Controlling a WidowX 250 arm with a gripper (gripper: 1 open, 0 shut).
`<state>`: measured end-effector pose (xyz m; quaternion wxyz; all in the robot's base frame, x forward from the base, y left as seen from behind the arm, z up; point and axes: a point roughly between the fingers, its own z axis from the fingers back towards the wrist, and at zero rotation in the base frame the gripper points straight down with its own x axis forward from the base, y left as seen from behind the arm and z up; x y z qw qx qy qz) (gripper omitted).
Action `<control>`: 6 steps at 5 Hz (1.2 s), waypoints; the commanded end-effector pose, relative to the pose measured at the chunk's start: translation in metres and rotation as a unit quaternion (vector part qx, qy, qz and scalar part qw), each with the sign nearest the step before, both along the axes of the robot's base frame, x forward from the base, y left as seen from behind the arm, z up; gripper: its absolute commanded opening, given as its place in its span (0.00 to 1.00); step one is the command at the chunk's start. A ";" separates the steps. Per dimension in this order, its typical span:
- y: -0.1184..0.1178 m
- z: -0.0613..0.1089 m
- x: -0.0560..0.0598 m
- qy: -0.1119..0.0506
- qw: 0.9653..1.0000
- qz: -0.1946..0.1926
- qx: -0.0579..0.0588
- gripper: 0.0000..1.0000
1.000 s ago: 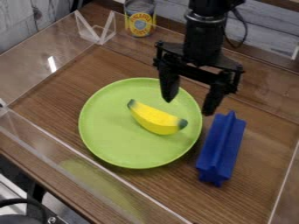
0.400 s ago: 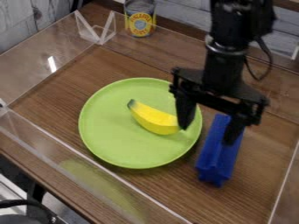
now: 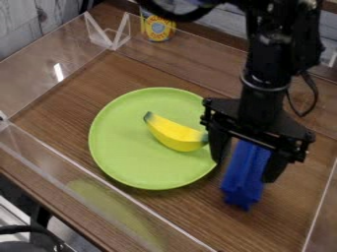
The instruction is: Put the blue object in the green plate
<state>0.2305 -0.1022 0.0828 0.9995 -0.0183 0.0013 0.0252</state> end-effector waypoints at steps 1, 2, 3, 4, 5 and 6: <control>-0.003 0.000 0.002 -0.014 1.000 0.003 -0.003 1.00; -0.004 -0.009 0.002 -0.016 1.000 0.011 -0.003 1.00; -0.006 -0.019 0.002 -0.021 0.999 0.023 -0.005 1.00; -0.007 -0.028 0.004 -0.027 0.999 0.029 -0.008 1.00; -0.008 -0.033 0.006 -0.031 0.999 0.033 -0.011 1.00; -0.009 -0.039 0.007 -0.033 0.999 0.037 -0.014 1.00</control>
